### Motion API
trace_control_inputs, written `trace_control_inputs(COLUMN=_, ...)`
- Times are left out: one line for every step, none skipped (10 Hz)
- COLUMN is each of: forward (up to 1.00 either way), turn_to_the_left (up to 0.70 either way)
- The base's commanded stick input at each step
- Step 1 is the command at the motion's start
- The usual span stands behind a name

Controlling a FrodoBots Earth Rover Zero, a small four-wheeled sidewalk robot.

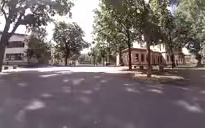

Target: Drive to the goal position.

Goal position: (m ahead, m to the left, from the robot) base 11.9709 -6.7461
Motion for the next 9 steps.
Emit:
trace_control_inputs(forward=0.85, turn_to_the_left=0.01)
trace_control_inputs(forward=0.85, turn_to_the_left=0.01)
trace_control_inputs(forward=0.85, turn_to_the_left=0.01)
trace_control_inputs(forward=0.85, turn_to_the_left=0.01)
trace_control_inputs(forward=0.85, turn_to_the_left=0.01)
trace_control_inputs(forward=0.85, turn_to_the_left=0.01)
trace_control_inputs(forward=0.85, turn_to_the_left=0.01)
trace_control_inputs(forward=0.85, turn_to_the_left=0.01)
trace_control_inputs(forward=0.85, turn_to_the_left=0.01)
